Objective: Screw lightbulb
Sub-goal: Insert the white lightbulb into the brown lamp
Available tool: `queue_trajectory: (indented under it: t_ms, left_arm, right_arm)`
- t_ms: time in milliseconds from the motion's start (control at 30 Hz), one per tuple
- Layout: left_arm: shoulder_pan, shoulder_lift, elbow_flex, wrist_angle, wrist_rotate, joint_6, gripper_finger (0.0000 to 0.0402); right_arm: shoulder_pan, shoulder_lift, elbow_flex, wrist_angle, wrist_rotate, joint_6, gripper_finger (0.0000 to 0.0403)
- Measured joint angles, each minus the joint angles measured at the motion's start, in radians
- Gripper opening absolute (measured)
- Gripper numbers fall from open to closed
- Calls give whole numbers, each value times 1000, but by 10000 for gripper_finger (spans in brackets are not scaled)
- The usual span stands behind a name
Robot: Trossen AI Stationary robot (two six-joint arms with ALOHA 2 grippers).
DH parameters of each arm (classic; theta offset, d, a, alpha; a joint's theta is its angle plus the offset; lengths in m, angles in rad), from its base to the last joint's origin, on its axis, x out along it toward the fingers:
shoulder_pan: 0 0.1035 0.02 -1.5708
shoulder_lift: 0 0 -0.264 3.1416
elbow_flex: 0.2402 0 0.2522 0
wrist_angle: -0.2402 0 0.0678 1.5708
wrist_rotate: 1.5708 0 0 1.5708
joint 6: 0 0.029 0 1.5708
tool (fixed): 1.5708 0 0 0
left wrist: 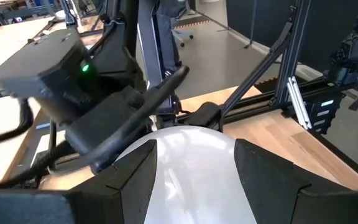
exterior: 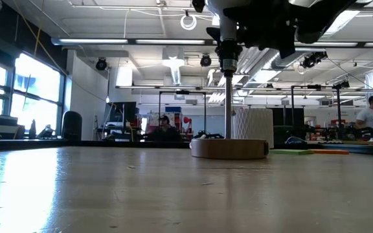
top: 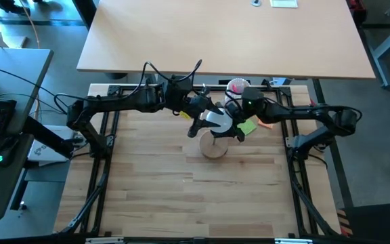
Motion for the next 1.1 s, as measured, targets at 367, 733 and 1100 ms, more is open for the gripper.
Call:
queue_trajectory:
  t_ms: [367, 733, 1100]
  left_arm:
    - [0, 1, 1, 5, -3, -3, 209]
    - [1, -1, 0, -7, -5, -12, 209]
    - [23, -84, -2, -178, -17, 9, 209]
  right_arm:
    - [-53, 27, 21, -5, -150, -42, 210]
    - [-63, 27, 21, -8, -179, -64, 132]
    - [-39, -28, -50, 1, -7, -59, 131]
